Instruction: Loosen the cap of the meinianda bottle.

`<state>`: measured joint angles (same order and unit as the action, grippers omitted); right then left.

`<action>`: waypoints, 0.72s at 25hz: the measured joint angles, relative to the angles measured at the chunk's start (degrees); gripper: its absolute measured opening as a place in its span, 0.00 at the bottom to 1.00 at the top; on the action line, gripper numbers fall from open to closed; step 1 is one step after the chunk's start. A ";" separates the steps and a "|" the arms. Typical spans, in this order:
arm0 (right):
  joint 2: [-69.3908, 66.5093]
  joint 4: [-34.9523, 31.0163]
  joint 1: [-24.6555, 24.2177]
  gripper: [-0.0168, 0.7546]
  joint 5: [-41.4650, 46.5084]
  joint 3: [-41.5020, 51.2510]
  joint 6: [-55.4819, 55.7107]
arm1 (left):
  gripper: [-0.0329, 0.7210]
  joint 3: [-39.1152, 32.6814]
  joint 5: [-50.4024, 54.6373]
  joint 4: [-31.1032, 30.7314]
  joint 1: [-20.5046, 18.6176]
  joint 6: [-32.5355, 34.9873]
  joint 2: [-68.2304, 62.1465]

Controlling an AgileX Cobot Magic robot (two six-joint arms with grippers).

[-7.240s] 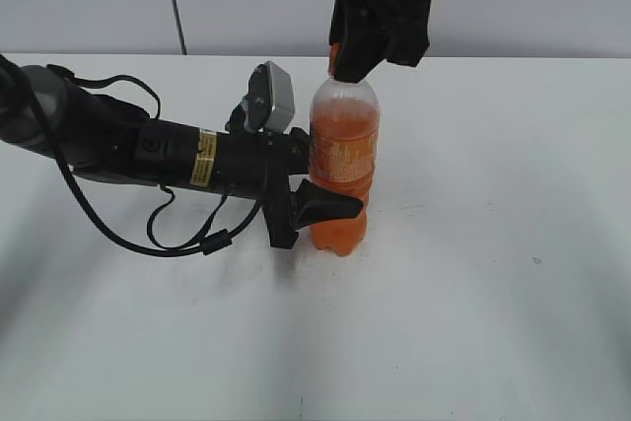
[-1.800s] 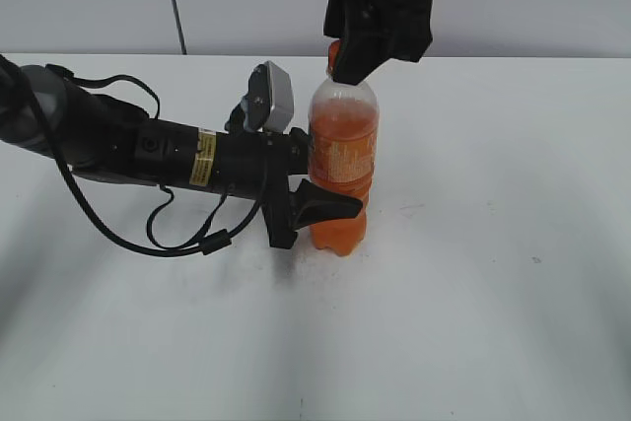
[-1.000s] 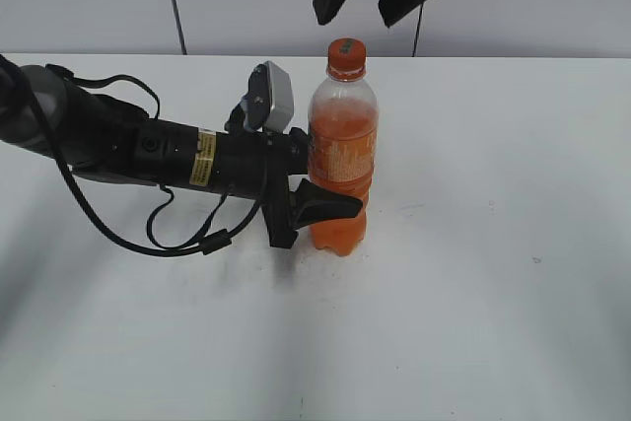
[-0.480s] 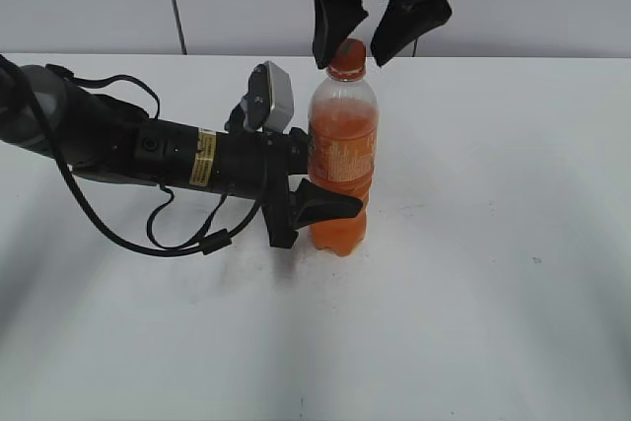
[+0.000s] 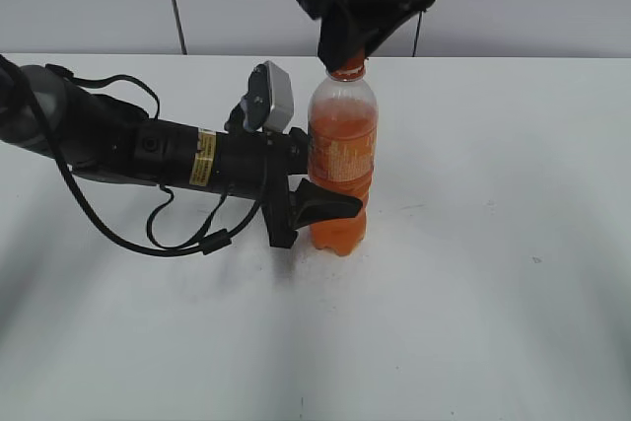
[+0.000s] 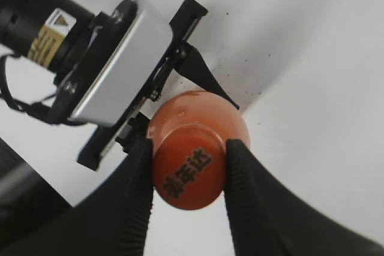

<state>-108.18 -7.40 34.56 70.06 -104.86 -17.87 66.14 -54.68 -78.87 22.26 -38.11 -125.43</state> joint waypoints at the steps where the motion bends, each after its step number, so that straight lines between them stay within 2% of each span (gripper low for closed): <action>1: 0.00 0.00 0.00 0.37 -0.12 0.00 -7.47 | 0.57 0.00 0.00 0.00 0.00 -0.05 0.00; 4: 0.06 0.83 0.00 0.37 -0.31 0.00 -35.79 | 0.57 0.00 0.06 0.15 0.00 -0.24 0.00; 7: 0.10 1.16 0.00 0.37 -0.31 0.00 -51.96 | 0.57 0.00 0.10 0.20 0.00 -0.36 0.00; 10: 0.10 0.48 0.00 0.37 -0.31 0.00 -56.18 | 0.57 0.00 0.16 0.20 0.00 -0.42 0.00; 18: 2.03 -0.67 0.00 0.37 -0.25 0.00 -57.11 | 0.57 0.00 0.11 0.15 0.00 -0.42 0.00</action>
<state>-106.14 -8.07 34.56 69.80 -104.86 -74.98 66.14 -54.57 -78.72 22.26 -38.53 -125.43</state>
